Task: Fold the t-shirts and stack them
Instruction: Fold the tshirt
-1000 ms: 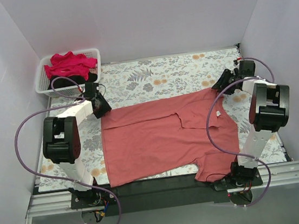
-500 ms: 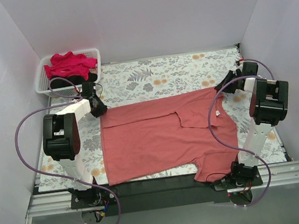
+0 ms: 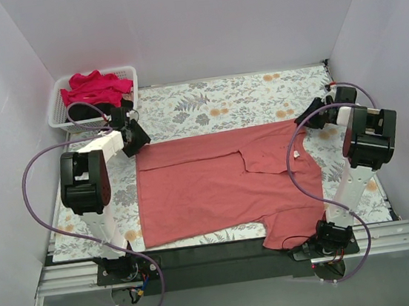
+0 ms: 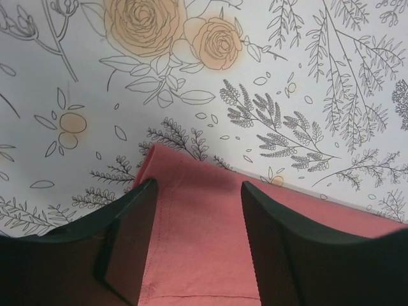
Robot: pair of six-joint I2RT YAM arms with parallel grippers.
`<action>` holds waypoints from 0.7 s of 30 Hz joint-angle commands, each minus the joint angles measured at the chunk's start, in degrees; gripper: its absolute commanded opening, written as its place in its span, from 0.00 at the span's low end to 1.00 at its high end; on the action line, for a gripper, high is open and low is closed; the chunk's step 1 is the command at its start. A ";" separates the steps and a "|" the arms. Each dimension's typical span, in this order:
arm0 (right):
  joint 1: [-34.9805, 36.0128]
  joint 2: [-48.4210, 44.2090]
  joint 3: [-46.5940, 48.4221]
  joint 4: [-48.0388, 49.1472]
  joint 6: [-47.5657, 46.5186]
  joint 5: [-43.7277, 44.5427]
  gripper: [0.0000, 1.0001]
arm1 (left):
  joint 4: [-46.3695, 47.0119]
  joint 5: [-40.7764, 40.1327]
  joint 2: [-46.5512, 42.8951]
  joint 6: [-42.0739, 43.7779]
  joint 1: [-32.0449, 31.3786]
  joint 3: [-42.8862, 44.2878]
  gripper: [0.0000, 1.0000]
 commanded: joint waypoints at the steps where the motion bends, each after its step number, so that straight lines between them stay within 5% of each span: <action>1: -0.44 -2.37 1.75 2.61 -0.98 0.24 0.30 | -1.83 -1.20 1.48 1.39 1.24 0.80 0.57; 5: 1.23 -11.74 -2.02 -0.18 -1.94 5.51 0.48 | -2.00 -0.40 -3.62 1.92 0.36 1.68 0.70; 11: 10.10 -26.86 -11.06 -8.53 -5.10 21.41 0.53 | -3.85 -0.93 -15.56 0.69 -4.55 -0.07 0.78; 21: 17.58 -46.13 -28.21 -12.94 -0.89 29.43 0.55 | -3.85 0.39 -21.83 -11.70 -30.98 -5.53 0.76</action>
